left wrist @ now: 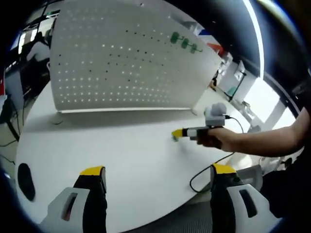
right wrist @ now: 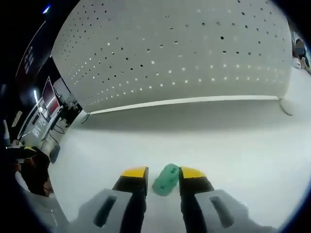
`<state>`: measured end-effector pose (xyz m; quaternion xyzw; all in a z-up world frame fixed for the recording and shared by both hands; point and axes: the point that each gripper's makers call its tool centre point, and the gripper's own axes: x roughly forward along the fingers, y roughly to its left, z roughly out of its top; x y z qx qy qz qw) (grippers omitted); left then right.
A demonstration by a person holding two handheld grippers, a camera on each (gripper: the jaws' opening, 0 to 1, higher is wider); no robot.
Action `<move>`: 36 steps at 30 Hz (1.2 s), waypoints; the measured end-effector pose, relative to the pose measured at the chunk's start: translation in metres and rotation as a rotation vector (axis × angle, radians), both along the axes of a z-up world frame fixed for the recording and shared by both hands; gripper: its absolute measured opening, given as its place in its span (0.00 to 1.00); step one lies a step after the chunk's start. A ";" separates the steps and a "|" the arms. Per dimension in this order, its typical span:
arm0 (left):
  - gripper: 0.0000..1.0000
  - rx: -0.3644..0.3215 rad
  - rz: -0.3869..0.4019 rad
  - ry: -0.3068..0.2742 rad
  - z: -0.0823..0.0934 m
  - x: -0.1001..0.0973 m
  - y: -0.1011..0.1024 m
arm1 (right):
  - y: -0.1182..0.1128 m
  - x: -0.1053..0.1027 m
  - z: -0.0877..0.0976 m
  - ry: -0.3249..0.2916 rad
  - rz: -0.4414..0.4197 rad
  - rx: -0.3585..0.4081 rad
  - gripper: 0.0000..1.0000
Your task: Insert the hook assembly into the mounting plate slot until the hook locks in place.
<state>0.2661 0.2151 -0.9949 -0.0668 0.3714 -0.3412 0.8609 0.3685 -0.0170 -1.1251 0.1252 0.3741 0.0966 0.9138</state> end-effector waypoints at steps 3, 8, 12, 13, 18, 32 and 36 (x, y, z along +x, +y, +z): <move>0.89 0.000 0.000 0.000 0.000 0.000 0.000 | -0.003 -0.001 0.001 0.008 -0.018 0.012 0.20; 0.88 -0.003 0.000 0.004 -0.001 -0.001 -0.001 | -0.004 -0.001 0.006 0.008 -0.029 0.002 0.14; 0.89 -0.005 -0.002 0.001 0.000 -0.001 -0.002 | -0.006 0.000 0.007 0.024 -0.041 0.006 0.06; 0.89 -0.004 -0.003 0.000 0.000 0.000 -0.002 | -0.007 0.000 0.007 0.028 -0.041 0.004 0.03; 0.89 -0.007 0.000 -0.006 0.002 0.001 -0.002 | -0.007 -0.003 0.007 0.050 -0.060 0.020 0.01; 0.89 -0.008 -0.009 -0.023 0.008 -0.001 -0.003 | -0.007 -0.002 0.024 -0.021 -0.059 0.003 0.00; 0.89 -0.011 -0.010 -0.036 0.013 0.000 -0.004 | -0.008 -0.001 0.030 -0.033 -0.058 -0.008 0.00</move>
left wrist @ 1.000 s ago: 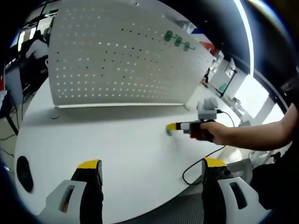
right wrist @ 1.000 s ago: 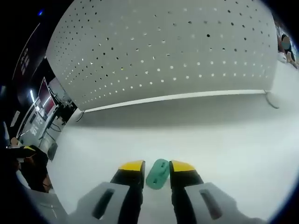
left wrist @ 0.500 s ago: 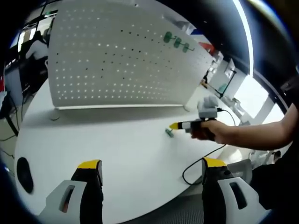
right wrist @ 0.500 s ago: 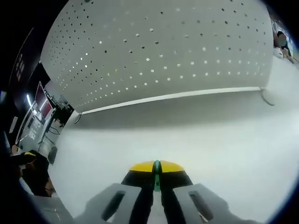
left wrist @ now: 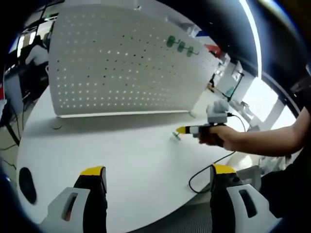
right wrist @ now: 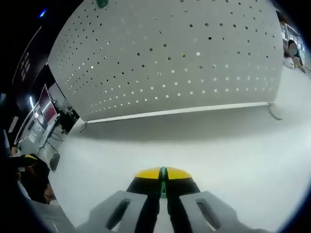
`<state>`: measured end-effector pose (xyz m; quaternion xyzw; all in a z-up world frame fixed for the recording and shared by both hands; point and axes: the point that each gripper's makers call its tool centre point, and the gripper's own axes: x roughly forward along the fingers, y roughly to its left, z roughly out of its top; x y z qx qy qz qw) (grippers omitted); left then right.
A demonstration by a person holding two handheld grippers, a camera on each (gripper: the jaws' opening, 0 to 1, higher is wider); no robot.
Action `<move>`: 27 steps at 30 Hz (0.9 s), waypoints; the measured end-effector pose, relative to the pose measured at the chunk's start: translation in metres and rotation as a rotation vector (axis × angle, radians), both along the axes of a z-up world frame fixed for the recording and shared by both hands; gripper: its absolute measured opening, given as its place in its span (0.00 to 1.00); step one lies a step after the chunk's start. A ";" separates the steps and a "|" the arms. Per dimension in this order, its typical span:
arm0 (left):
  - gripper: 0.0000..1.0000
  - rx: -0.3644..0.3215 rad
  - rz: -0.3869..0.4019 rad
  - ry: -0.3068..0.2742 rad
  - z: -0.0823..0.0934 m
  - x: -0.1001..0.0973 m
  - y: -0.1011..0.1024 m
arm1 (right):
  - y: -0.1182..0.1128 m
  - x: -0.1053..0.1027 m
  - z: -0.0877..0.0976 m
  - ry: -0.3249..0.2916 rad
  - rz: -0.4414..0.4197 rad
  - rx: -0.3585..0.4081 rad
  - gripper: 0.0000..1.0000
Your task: Insert the hook assembly into the mounting plate slot until the hook locks in place.
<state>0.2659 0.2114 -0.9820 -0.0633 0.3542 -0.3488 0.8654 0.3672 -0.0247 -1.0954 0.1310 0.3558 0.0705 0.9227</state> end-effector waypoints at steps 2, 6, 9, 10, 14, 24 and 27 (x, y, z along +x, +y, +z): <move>0.89 -0.001 0.002 -0.007 0.003 0.000 0.000 | 0.000 0.001 0.005 -0.014 0.001 -0.008 0.00; 0.89 0.000 0.002 -0.018 0.006 -0.001 0.002 | 0.000 0.002 0.018 -0.056 0.001 -0.018 0.00; 0.89 -0.001 0.003 -0.027 0.010 -0.001 0.002 | 0.003 0.002 0.028 -0.083 0.000 -0.014 0.00; 0.89 0.000 0.002 -0.031 0.011 -0.001 0.002 | 0.005 0.003 0.033 -0.094 0.002 -0.009 0.00; 0.89 0.000 -0.006 -0.054 0.019 -0.001 -0.001 | 0.007 0.004 0.043 -0.118 0.014 -0.014 0.00; 0.88 -0.039 -0.012 -0.076 0.032 -0.006 -0.011 | 0.010 0.001 0.089 -0.222 0.002 0.045 0.00; 0.88 -0.044 -0.012 -0.080 0.036 -0.008 -0.012 | 0.014 -0.002 0.103 -0.255 0.011 0.052 0.00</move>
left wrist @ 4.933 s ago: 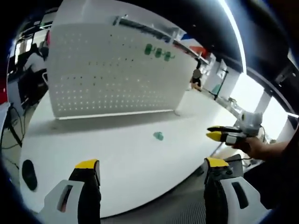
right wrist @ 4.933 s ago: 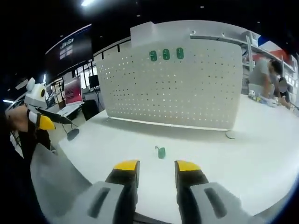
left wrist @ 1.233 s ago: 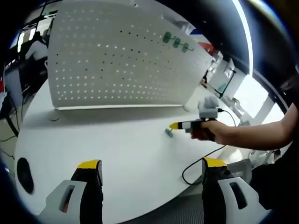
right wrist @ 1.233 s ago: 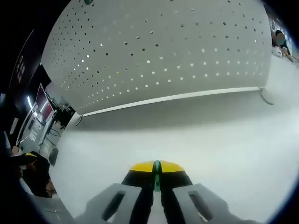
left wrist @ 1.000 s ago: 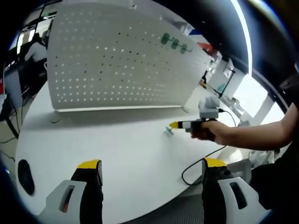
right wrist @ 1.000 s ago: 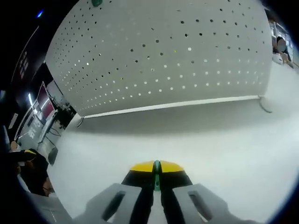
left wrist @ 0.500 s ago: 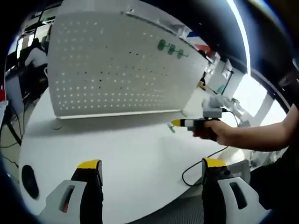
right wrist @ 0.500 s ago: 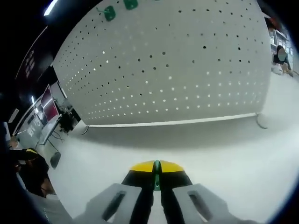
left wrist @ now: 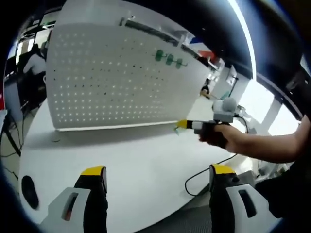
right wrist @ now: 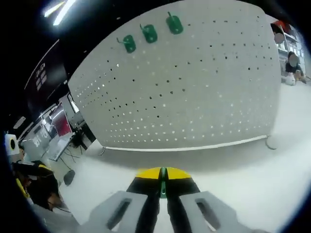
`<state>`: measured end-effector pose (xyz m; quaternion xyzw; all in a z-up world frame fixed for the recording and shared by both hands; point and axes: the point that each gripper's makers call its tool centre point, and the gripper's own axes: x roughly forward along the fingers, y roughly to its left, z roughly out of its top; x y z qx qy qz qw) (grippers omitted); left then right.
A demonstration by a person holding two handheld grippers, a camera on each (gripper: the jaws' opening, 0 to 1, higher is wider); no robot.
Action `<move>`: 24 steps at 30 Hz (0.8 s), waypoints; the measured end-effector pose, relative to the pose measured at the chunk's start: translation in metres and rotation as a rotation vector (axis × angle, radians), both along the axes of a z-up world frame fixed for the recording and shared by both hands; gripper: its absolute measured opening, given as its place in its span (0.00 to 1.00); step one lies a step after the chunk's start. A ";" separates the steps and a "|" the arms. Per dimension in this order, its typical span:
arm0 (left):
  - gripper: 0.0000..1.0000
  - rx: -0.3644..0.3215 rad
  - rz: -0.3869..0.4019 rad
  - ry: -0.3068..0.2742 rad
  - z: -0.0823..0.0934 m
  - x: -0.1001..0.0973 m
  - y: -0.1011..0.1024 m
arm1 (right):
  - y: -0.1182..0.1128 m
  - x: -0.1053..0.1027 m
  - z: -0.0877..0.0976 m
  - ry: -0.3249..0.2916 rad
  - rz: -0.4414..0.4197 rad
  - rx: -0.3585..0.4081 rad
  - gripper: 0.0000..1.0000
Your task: Insert the hook assembly into the mounting plate slot until the hook locks in place.
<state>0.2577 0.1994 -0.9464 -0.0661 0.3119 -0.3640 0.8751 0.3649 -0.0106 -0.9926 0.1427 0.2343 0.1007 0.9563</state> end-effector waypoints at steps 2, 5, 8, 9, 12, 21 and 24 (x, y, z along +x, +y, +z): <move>0.88 0.001 -0.002 -0.007 0.003 -0.001 -0.002 | 0.002 -0.003 0.011 -0.024 0.004 0.008 0.00; 0.87 0.000 0.001 -0.011 0.005 -0.001 -0.003 | 0.006 -0.006 0.026 -0.062 0.011 0.027 0.00; 0.83 -0.019 0.017 -0.011 0.007 0.000 -0.006 | 0.010 -0.011 0.042 -0.095 0.027 0.035 0.00; 0.84 -0.022 0.019 -0.012 0.008 0.000 -0.007 | 0.011 -0.012 0.046 -0.103 0.029 0.035 0.00; 0.84 -0.025 0.012 -0.010 0.011 0.000 -0.011 | 0.015 -0.017 0.057 -0.126 0.036 0.050 0.00; 0.84 -0.072 -0.003 -0.026 0.028 0.003 -0.027 | 0.049 -0.040 0.087 -0.183 0.124 0.092 0.00; 0.82 -0.057 -0.010 -0.026 0.028 0.003 -0.031 | 0.066 -0.050 0.096 -0.204 0.167 0.095 0.00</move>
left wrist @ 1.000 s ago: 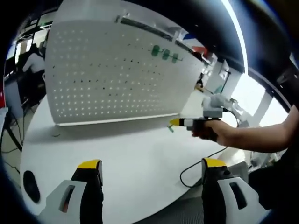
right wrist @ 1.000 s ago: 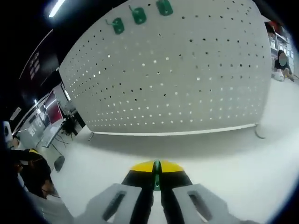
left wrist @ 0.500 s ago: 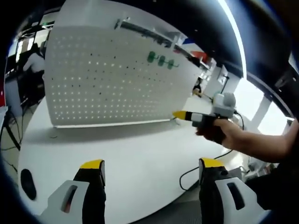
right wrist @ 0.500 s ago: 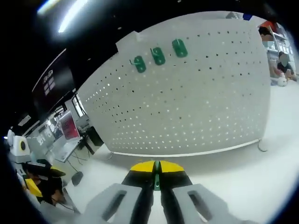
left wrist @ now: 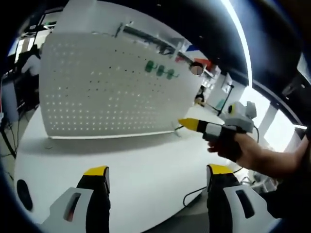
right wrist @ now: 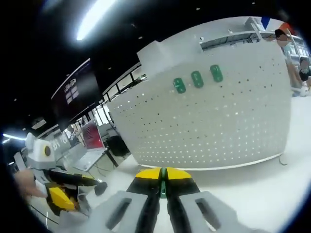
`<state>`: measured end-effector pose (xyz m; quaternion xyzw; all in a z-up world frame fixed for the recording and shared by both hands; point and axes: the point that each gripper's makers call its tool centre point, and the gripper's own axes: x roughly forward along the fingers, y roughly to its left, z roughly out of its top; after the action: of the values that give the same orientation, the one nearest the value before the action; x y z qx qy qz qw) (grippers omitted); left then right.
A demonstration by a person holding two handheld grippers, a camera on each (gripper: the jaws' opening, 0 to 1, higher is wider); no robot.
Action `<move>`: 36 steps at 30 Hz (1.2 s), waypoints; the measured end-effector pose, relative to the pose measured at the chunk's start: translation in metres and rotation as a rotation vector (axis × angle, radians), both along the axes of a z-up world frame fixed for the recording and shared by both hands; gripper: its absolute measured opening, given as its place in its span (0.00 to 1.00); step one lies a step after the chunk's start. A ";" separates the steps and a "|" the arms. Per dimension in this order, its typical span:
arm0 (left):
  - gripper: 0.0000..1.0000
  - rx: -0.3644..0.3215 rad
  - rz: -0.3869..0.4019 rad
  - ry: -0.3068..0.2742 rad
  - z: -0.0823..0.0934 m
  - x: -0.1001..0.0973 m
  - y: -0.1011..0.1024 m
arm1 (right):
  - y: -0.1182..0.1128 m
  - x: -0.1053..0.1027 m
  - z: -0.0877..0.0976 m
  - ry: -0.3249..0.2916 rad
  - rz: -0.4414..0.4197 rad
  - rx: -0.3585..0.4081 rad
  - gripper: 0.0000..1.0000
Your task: Insert the hook assembly into the mounting plate slot until the hook locks in place.
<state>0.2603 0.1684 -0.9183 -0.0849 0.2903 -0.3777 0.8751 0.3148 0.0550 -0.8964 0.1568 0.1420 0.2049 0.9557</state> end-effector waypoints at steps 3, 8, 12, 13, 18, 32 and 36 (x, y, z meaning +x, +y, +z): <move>0.82 0.025 -0.011 -0.005 -0.002 -0.001 -0.002 | 0.014 -0.011 0.006 -0.010 0.025 0.021 0.00; 0.80 0.005 0.005 0.018 -0.004 -0.002 -0.003 | 0.035 -0.024 0.011 -0.024 0.060 0.046 0.00; 0.78 -0.001 0.020 0.029 -0.005 -0.002 -0.003 | 0.048 -0.031 0.009 -0.004 0.078 0.088 0.00; 0.77 -0.005 0.025 0.031 -0.005 -0.001 -0.003 | 0.054 -0.034 0.010 -0.009 0.094 0.080 0.00; 0.71 -0.021 0.045 0.044 -0.004 -0.001 -0.001 | 0.067 -0.041 0.017 -0.021 0.111 0.108 0.00; 0.52 -0.121 0.086 0.071 0.000 -0.002 0.007 | 0.102 -0.058 0.033 -0.075 0.168 0.155 0.00; 0.41 -0.150 0.081 0.076 0.004 -0.004 0.005 | 0.107 -0.061 0.035 -0.088 0.175 0.160 0.00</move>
<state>0.2564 0.1734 -0.9144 -0.1761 0.2907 -0.3593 0.8692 0.2536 0.1617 -0.8609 0.2106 0.0962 0.3048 0.9238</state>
